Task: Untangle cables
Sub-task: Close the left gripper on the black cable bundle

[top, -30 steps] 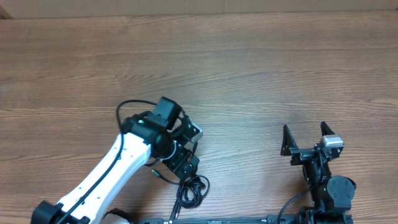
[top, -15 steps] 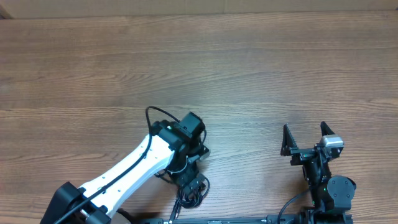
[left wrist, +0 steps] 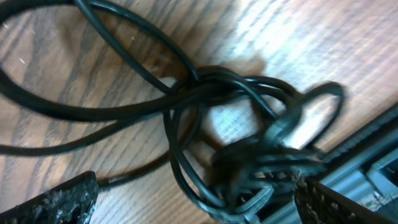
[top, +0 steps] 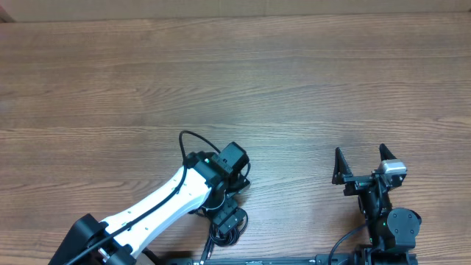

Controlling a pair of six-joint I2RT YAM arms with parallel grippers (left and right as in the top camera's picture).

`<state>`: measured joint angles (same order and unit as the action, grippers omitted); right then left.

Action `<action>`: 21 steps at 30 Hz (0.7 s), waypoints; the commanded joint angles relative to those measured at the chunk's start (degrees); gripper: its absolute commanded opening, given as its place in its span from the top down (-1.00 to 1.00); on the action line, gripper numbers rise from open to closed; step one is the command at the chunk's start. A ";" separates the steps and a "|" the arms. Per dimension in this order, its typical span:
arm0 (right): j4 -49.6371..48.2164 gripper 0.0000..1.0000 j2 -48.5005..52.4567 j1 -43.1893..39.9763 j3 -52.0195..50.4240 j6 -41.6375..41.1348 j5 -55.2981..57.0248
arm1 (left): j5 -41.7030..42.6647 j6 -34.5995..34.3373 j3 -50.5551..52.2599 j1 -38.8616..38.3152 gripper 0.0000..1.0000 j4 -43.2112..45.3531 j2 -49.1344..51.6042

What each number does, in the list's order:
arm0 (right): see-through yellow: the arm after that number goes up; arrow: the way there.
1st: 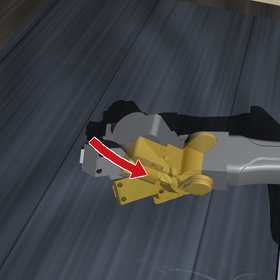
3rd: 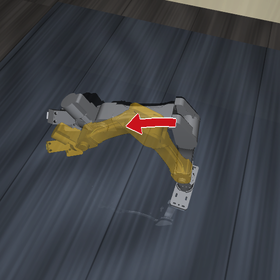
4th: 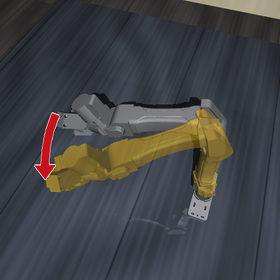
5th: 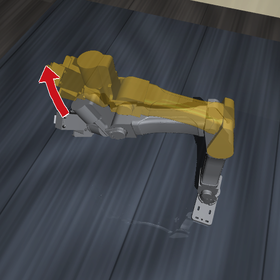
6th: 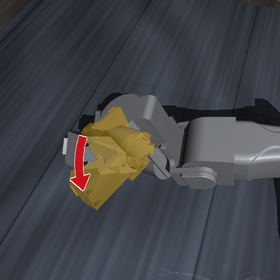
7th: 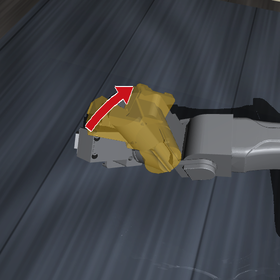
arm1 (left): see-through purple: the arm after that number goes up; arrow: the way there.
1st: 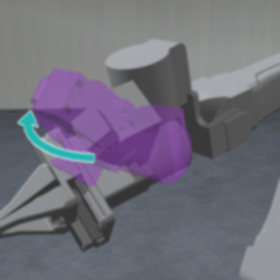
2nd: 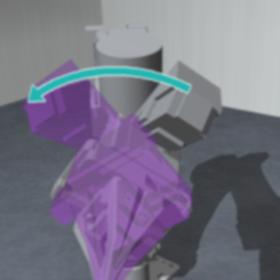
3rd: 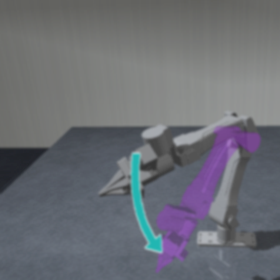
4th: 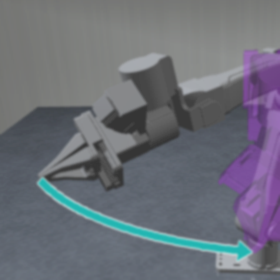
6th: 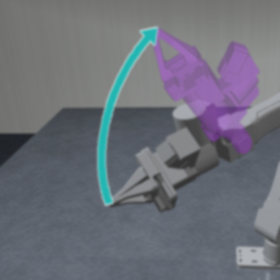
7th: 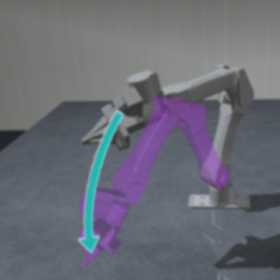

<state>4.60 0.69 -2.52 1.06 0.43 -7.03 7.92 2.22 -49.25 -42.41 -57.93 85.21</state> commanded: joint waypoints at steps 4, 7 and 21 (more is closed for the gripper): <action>-0.22 -1.00 -0.52 0.26 -0.59 0.00 0.55 | -1.88 -2.60 3.26 -0.37 -0.80 2.36 0.20; -0.22 -1.00 -0.52 0.26 -0.59 0.00 0.55 | -1.92 -2.43 3.26 -0.37 -0.62 2.38 0.20; -0.22 -1.00 -0.52 0.26 -0.59 0.00 0.55 | -2.19 -2.45 2.97 -0.35 0.92 3.15 0.20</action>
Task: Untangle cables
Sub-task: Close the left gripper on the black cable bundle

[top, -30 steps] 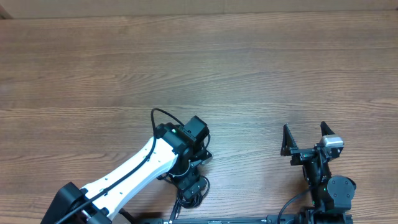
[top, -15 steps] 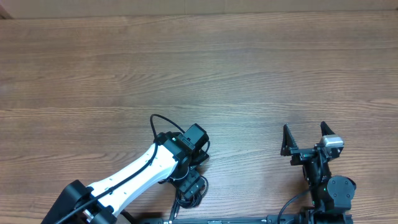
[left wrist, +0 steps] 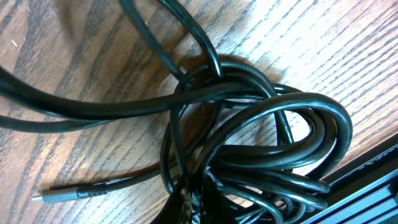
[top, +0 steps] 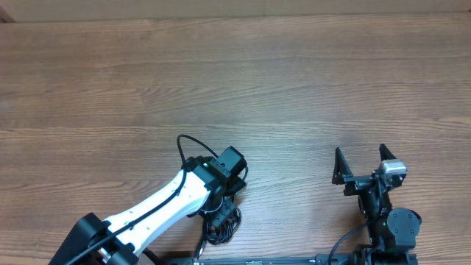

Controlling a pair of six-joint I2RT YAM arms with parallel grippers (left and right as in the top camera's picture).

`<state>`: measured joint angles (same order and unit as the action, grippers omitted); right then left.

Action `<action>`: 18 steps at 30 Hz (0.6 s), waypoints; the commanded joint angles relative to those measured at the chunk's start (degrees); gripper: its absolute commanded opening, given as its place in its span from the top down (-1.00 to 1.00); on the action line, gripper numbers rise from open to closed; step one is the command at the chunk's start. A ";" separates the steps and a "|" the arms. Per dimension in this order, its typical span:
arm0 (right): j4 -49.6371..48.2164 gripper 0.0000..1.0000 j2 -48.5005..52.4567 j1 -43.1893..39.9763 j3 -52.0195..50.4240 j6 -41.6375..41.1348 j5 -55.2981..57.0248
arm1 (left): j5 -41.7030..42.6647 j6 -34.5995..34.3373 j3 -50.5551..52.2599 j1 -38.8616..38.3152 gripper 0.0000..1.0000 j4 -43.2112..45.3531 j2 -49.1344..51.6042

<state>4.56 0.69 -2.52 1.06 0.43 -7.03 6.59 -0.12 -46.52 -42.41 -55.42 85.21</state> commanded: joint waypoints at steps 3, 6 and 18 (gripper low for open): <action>-0.17 -1.00 -0.52 0.26 -0.59 0.00 0.55 | -0.87 -0.13 -0.13 -0.35 0.92 3.02 0.17; -0.17 -1.00 -0.52 0.26 -0.59 0.00 0.55 | -0.81 -0.79 -0.17 -0.31 0.92 7.48 0.17; -0.17 -1.00 -0.52 0.26 -0.59 0.00 0.55 | -4.20 -4.55 -0.22 8.94 0.92 33.97 0.17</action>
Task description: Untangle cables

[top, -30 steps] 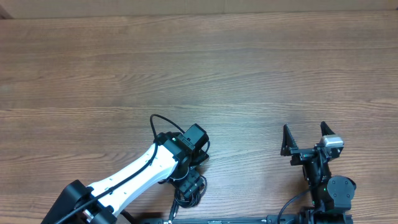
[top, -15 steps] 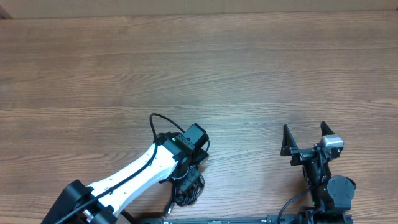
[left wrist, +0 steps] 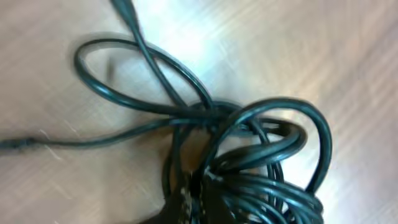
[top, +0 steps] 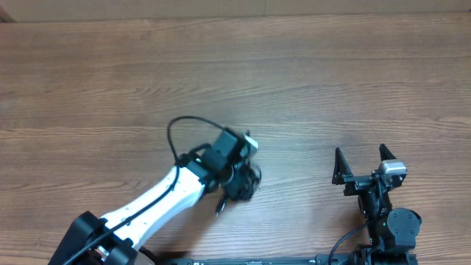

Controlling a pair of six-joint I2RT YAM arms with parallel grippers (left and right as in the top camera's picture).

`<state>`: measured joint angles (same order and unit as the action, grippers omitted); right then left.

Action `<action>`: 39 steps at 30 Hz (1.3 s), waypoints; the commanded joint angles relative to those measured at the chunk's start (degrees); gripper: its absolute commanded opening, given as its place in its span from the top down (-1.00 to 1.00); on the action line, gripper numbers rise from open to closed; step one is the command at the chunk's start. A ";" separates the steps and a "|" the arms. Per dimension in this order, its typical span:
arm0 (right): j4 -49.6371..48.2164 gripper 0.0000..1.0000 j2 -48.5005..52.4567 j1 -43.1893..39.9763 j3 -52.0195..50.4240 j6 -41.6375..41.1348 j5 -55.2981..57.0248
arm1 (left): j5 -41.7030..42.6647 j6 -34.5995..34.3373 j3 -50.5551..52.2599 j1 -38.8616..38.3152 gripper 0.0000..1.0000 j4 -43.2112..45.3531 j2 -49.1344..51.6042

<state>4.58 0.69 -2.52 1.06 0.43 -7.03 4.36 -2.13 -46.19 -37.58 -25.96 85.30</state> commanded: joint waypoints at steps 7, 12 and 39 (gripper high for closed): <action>-0.20 -1.00 -0.52 0.26 -0.59 0.00 0.55 | -0.17 -4.07 -0.55 13.05 0.92 18.80 0.09; -0.20 -1.00 -0.52 0.26 -0.59 -0.02 0.55 | 3.17 -4.11 -0.57 15.08 0.92 17.57 0.09; -0.20 -1.00 -0.52 0.26 -0.59 0.00 0.55 | 3.72 -25.59 -0.52 15.06 -0.99 -2.47 0.11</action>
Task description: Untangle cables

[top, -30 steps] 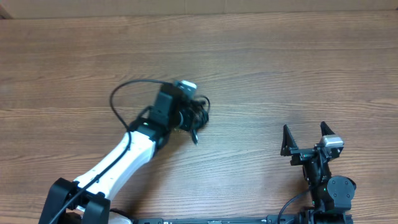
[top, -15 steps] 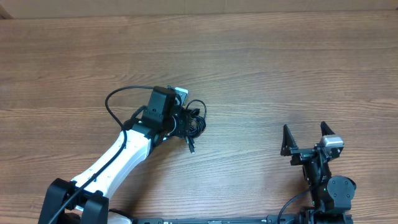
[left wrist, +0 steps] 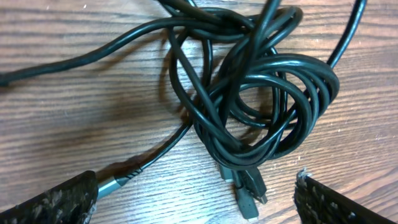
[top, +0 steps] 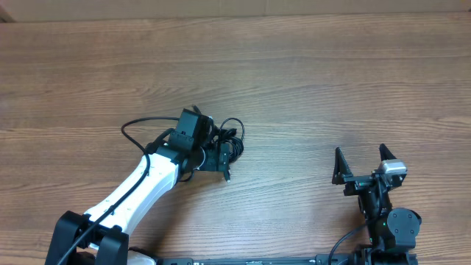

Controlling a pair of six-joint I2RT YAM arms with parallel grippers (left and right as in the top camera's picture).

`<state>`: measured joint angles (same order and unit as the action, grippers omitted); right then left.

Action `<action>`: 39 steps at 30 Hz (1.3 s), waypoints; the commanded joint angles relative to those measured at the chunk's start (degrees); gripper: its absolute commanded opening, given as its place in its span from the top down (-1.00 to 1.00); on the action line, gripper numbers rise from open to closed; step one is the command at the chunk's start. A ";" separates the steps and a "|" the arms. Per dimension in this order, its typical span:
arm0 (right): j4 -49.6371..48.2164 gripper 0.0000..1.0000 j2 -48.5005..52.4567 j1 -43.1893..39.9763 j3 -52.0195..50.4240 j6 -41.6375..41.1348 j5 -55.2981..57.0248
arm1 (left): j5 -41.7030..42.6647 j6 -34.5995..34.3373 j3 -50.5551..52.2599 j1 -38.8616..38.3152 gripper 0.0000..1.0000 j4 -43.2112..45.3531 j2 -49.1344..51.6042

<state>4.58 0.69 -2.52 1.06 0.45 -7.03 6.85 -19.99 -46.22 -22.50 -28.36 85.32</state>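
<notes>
A knot of black cables (left wrist: 261,93) lies on the wooden table, several loops wound through each other. Two dark plugs (left wrist: 249,190) stick out at its near side, and a silver-tipped plug (left wrist: 112,182) rests by the left finger. My left gripper (left wrist: 196,205) hovers open just short of the knot, nothing between its fingers (left wrist: 50,202). In the overhead view the bundle (top: 231,140) lies at the left gripper (top: 219,156), and one strand loops out leftward (top: 136,126). My right gripper (top: 360,163) stands open at the front right, far from the cables.
The brown wooden table (top: 309,81) stretches all round the bundle. My white left arm (top: 140,188) reaches in from the front left. The right arm's base (top: 390,221) sits at the front edge.
My left gripper was shut on the bundle, nearer the front. Now it is farther back and left, open, and the bundle lies loose on the table before it.
My left gripper was open over the tangle at the table's front edge, by the black rail. Then it was shut on the loops there. Then it held them away from the edge. Now the tangle rests mid-table, let go. The right arm stayed still.
</notes>
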 commanded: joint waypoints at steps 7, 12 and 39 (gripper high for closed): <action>-0.20 -1.00 -0.52 0.26 -0.59 -0.02 0.55 | 7.28 -8.85 -0.50 -0.02 -1.00 0.94 0.09; -0.20 -1.00 -0.52 0.26 -0.59 -0.02 0.55 | 7.91 -11.26 -0.50 -0.02 -0.79 0.68 0.15; -0.20 -1.00 -0.52 0.26 -0.59 -0.02 0.55 | -11.32 -46.75 -0.48 -8.76 -0.07 1.42 3.17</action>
<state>4.58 0.69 -2.52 1.06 0.45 -7.03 -1.41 -62.11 -46.22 -29.98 -27.51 86.46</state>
